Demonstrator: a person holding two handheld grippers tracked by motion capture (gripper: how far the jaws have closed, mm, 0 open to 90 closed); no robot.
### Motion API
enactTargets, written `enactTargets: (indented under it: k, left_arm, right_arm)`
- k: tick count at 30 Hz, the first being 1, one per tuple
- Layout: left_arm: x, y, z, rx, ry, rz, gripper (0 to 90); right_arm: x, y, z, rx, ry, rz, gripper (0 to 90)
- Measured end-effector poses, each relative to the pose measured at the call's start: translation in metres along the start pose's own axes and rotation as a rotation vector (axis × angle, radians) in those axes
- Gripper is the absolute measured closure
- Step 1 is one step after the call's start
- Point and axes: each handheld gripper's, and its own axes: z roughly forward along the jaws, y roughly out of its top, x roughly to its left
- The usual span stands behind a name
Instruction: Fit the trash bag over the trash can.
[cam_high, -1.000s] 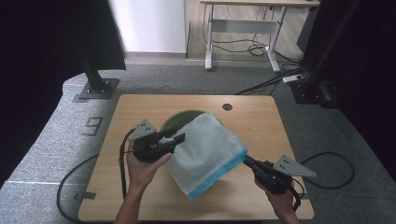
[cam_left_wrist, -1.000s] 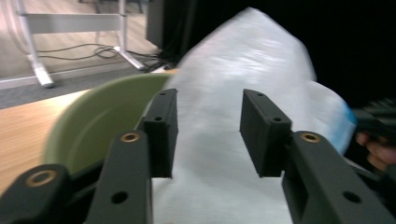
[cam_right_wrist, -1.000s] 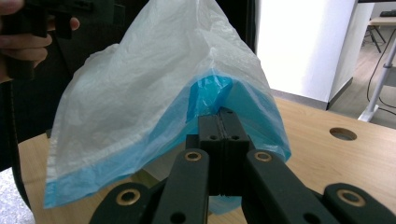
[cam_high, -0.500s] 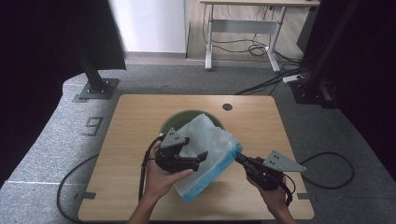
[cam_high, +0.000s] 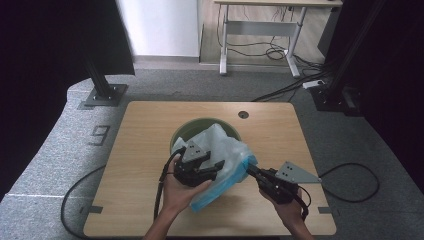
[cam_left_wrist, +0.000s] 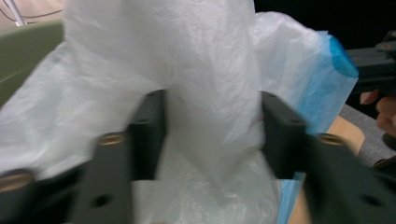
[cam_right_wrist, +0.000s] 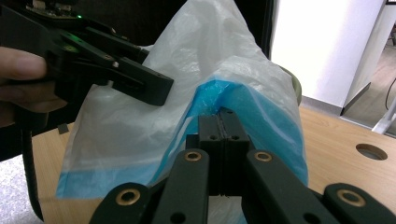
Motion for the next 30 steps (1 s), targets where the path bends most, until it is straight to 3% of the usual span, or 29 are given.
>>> enactTargets:
  k: [3, 6, 12, 16, 25, 30]
  left_arm:
    - [0.003, -0.001, -0.002, -0.028, -0.051, 0.004, 79.3]
    - [0.005, 0.0, -0.005, -0.062, -0.061, 0.011, 87.0]
    - [0.019, 0.004, -0.013, -0.145, -0.122, -0.066, 89.2]
    - [0.029, 0.004, -0.016, -0.163, -0.187, -0.115, 89.3]
    - [0.039, 0.001, -0.018, -0.198, -0.245, -0.162, 89.5]
    - [0.044, 0.0, -0.023, -0.248, -0.271, -0.183, 89.6]
  right_arm:
    - [-0.002, -0.001, 0.0, 0.005, -0.004, 0.0, 88.1]
    - [-0.003, -0.003, 0.0, 0.013, -0.011, -0.001, 88.1]
    - [-0.006, -0.009, 0.0, 0.022, -0.024, 0.011, 88.2]
    - [-0.008, -0.013, 0.001, 0.026, -0.024, 0.022, 88.3]
    - [-0.007, -0.018, 0.004, 0.037, -0.006, 0.02, 88.6]
    - [-0.009, -0.017, 0.005, 0.048, 0.002, 0.019, 88.6]
